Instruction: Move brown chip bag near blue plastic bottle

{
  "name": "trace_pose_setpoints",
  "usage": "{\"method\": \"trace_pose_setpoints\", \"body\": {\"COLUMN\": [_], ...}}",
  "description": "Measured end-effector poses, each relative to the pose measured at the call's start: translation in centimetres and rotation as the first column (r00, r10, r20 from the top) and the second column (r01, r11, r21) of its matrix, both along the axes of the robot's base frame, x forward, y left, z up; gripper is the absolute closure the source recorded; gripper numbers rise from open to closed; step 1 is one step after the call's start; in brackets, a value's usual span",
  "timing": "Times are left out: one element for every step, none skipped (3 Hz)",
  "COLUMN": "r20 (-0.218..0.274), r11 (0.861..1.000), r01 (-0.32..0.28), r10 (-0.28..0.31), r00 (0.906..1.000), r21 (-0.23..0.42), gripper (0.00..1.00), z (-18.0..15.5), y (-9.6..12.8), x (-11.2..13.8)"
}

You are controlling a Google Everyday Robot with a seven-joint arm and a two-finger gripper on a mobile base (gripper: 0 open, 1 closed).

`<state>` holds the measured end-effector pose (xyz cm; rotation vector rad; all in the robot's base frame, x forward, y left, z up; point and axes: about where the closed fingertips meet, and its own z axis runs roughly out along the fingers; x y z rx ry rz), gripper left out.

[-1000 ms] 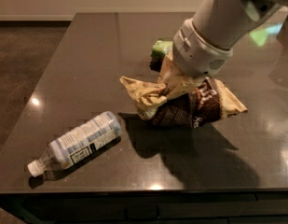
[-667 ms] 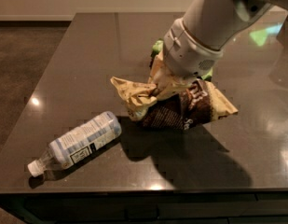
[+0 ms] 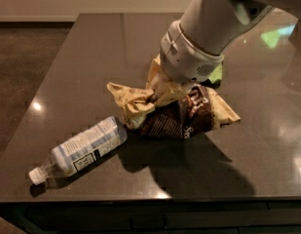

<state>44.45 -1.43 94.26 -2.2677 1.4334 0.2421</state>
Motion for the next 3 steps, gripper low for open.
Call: {"method": "trace_pose_setpoints", "body": {"r20": [0.005,0.010,0.011], "r11": [1.000,1.000,1.000], "r01": [-0.001,-0.002,-0.003], "r10": [0.001,0.002,0.002], "r00": [1.0000,0.9999,0.9999], "r21": [0.000,0.000,0.000], "gripper": [0.17,0.00,0.00], "z": [0.18,0.34,0.37], "y": [0.12,0.22,0.23], "x": [-0.09,-0.17,-0.18]}}
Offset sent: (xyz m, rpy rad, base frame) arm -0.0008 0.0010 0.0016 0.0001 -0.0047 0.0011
